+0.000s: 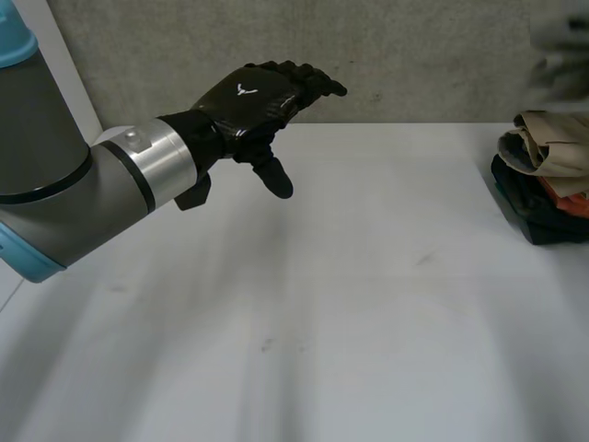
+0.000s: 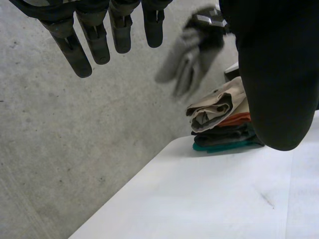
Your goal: Fold the laundry.
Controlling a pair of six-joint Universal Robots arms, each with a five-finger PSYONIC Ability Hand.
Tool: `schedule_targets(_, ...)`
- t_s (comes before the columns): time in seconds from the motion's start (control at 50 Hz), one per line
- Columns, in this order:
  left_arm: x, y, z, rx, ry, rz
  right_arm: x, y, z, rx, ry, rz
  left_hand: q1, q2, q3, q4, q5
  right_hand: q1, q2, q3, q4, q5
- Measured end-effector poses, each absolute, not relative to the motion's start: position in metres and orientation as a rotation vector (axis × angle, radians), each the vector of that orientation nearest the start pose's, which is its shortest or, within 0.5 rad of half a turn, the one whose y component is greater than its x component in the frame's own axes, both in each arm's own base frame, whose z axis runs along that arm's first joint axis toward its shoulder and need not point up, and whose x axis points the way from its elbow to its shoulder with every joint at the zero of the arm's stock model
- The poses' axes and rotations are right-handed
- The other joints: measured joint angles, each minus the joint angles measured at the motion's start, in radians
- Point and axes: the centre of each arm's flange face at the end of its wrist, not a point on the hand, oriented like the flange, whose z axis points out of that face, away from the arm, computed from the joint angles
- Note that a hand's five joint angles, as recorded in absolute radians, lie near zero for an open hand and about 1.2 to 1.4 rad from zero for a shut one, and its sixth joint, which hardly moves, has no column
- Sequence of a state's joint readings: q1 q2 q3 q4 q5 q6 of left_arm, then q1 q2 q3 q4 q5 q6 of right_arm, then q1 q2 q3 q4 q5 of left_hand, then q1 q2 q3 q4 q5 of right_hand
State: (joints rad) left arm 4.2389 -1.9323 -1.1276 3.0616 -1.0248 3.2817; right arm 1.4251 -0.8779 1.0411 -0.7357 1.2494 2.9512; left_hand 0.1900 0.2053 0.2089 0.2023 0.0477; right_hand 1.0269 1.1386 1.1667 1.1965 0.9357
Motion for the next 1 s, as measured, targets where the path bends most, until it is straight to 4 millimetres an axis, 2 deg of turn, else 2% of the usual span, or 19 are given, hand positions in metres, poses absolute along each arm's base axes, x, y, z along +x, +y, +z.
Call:
schedule_targets(0.08,-0.334,-0.252,0.311,-1.033,-1.565,1.69,0.057,-0.517,0.228,-0.505,1.661,-2.77,0.0,0.0,0.0,0.0,0.0,0.0,0.0,0.0,0.0,0.0)
schedule_targets(0.12,-0.335,-0.25,0.31,-1.036,-1.564,1.685,0.047,-0.519,0.214,-0.501,1.7,-2.752,0.0,0.0,0.0,0.0,0.0,0.0,0.0,0.0,0.0,0.009)
schedule_targets(0.16,-0.337,-0.248,0.309,-1.041,-1.561,1.676,0.027,-0.519,0.192,-0.486,1.772,-2.722,0.0,0.0,0.0,0.0,0.0,0.0,0.0,0.0,0.0,0.018)
schedule_targets(0.24,-0.34,-0.242,0.307,-1.05,-1.556,1.66,0.01,-0.514,0.177,-0.469,1.838,-2.687,0.0,0.0,0.0,0.0,0.0,-0.009,-0.01,-0.002,-0.002,0.031)
schedule_targets(0.26,-0.341,-0.241,0.307,-1.053,-1.554,1.655,0.008,-0.513,0.176,-0.469,1.847,-2.68,0.0,0.0,0.0,0.0,0.0,-0.108,-0.1,-0.101,-0.103,-0.066)
schedule_targets(0.28,-0.342,-0.239,0.307,-1.056,-1.551,1.651,0.007,-0.51,0.178,-0.474,1.851,-2.672,0.0,0.0,0.0,0.0,0.0,-0.308,-0.329,-0.3,-0.302,-0.263)
schedule_targets(0.34,-0.345,-0.233,0.307,-1.064,-1.539,1.642,0.008,-0.503,0.19,-0.496,1.846,-2.658,0.0,0.0,0.0,0.0,0.0,-0.74,-0.807,-0.801,-0.815,-0.713)
schedule_targets(0.38,-0.346,-0.23,0.309,-1.069,-1.529,1.64,0.012,-0.496,0.204,-0.511,1.838,-2.652,0.0,0.0,0.0,0.0,0.0,-0.802,-0.912,-0.93,-0.956,-0.852)
schedule_targets(0.5,-0.347,-0.221,0.317,-1.076,-1.501,1.65,0.021,-0.474,0.24,-0.505,1.901,-2.571,0.0,0.0,0.0,0.0,0.0,-0.802,-0.924,-0.96,-0.99,-0.893)
schedule_targets(0.62,-0.346,-0.215,0.321,-1.079,-1.486,1.651,0.022,-0.453,0.251,-0.447,2.079,-2.406,0.0,0.0,0.0,0.0,0.0,-0.802,-0.924,-0.96,-0.99,-0.893)
schedule_targets(0.64,-0.346,-0.213,0.321,-1.081,-1.484,1.649,0.014,-0.442,0.254,-0.408,2.205,-2.32,0.0,0.0,0.0,0.0,0.0,-0.802,-0.924,-0.96,-0.99,-0.893)
schedule_targets(0.7,-0.347,-0.209,0.321,-1.084,-1.48,1.643,-0.005,-0.427,0.257,-0.361,2.422,-2.213,0.0,0.0,0.0,0.0,0.0,-0.802,-0.924,-0.96,-0.99,-0.893)
schedule_targets(0.76,-0.348,-0.207,0.321,-1.087,-1.475,1.639,-0.023,-0.416,0.264,-0.356,2.622,-2.178,0.0,0.0,0.0,0.0,0.0,-0.802,-0.924,-0.96,-0.99,-0.893)
schedule_targets(0.8,-0.348,-0.206,0.322,-1.087,-1.472,1.64,-0.026,-0.412,0.271,-0.372,2.692,-2.195,0.0,0.0,0.0,0.0,0.0,-0.802,-0.924,-0.96,-0.99,-0.893)
schedule_targets(0.86,-0.348,-0.205,0.327,-1.081,-1.459,1.652,-0.009,-0.411,0.293,-0.447,2.676,-2.355,0.0,0.0,0.0,0.0,0.0,-0.802,-0.924,-0.96,-0.99,-0.893)
schedule_targets(0.94,-0.346,-0.204,0.334,-1.052,-1.451,1.679,0.028,-0.407,0.318,-0.508,2.48,-2.57,0.0,0.0,0.0,0.0,0.0,-0.802,-0.924,-0.96,-0.99,-0.893)
schedule_targets(0.96,-0.345,-0.205,0.338,-1.031,-1.455,1.694,0.055,-0.399,0.331,-0.528,2.316,-2.675,0.0,0.0,0.0,0.0,0.0,-0.802,-0.924,-0.96,-0.99,-0.893)
schedule_targets(1.0,-0.342,-0.205,0.342,-1.005,-1.467,1.716,0.08,-0.39,0.338,-0.537,2.168,-2.727,0.0,0.0,0.0,0.0,0.0,-0.802,-0.924,-0.96,-0.99,-0.893)
